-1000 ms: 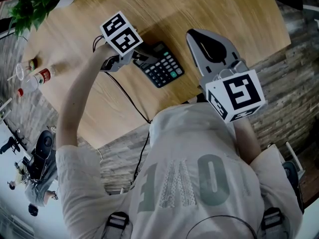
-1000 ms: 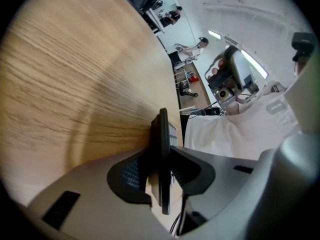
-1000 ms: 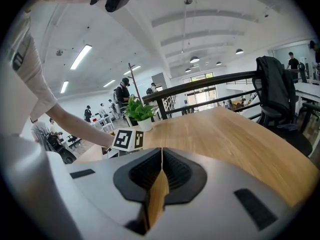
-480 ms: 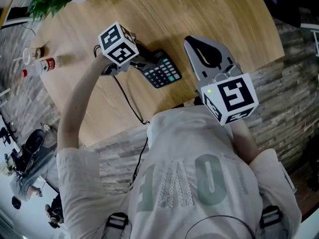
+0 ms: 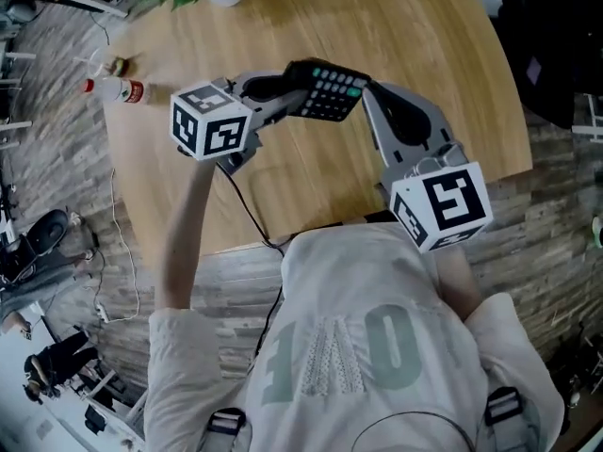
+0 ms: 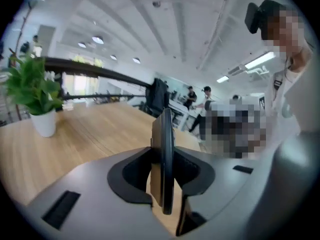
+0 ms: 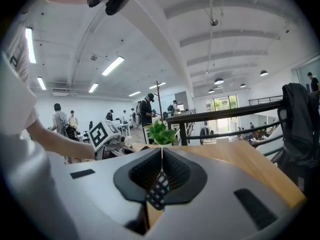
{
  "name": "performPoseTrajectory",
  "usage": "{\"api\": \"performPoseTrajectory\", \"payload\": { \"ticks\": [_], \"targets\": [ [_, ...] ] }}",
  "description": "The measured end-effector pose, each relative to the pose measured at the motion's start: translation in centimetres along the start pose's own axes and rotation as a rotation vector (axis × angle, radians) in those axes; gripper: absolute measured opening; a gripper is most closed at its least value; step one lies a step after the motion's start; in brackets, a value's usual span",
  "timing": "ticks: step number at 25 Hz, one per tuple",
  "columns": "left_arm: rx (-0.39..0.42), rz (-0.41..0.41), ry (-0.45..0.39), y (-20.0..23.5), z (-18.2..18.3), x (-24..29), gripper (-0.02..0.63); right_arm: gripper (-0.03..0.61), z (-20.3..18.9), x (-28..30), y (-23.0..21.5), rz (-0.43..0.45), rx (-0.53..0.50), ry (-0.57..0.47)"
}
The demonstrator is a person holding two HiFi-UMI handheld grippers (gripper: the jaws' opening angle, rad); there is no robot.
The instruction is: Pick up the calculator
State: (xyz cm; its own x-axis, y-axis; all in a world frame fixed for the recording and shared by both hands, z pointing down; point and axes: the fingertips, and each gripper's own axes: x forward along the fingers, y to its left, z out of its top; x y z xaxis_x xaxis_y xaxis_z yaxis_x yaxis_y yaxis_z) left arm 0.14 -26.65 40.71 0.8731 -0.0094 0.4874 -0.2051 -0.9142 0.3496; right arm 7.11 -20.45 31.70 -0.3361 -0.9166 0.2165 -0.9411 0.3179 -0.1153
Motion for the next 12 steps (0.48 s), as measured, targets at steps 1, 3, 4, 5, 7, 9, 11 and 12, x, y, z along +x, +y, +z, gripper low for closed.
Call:
{"api": "performPoseTrajectory", "payload": {
  "ticks": [1, 3, 4, 5, 7, 9, 11, 12],
  "targets": [
    [-0.005, 0.070, -0.091, 0.2, 1.7, -1.0, 0.114, 0.020, 1.1, 0.1, 0.2, 0.007, -0.010, -0.028],
    [-0.009, 0.197, -0.258, 0.0, 4.8, -3.3, 0.114, 0.020, 3.2, 0.0, 0.7, 0.010, -0.019, -0.079],
    [-0.008, 0.258, -0.331, -0.2, 6.2, -4.5, 0.114, 0.020, 4.2, 0.0, 1.0, 0.010, -0.022, -0.104],
    [-0.009, 0.322, -0.398, -0.4, 7.5, -5.8, 0.114, 0.020, 5.2, -0.1, 1.2, 0.012, -0.025, -0.130],
    [-0.010, 0.469, -0.520, -0.7, 9.8, -8.2, 0.114, 0.020, 7.2, -0.1, 1.5, 0.028, -0.040, -0.185],
    [0.009, 0.627, -0.624, -1.2, 11.6, -10.8, 0.114, 0.020, 8.7, 0.0, 1.8, 0.045, -0.054, -0.226],
    [0.073, 0.781, -0.693, -2.3, 12.5, -13.4, 0.114, 0.020, 9.1, 0.3, 2.2, 0.046, -0.059, -0.233],
    [0.111, 0.859, -0.720, -3.0, 12.6, -14.6, 0.114, 0.020, 8.9, 0.6, 2.3, 0.038, -0.067, -0.227]
  ]
}}
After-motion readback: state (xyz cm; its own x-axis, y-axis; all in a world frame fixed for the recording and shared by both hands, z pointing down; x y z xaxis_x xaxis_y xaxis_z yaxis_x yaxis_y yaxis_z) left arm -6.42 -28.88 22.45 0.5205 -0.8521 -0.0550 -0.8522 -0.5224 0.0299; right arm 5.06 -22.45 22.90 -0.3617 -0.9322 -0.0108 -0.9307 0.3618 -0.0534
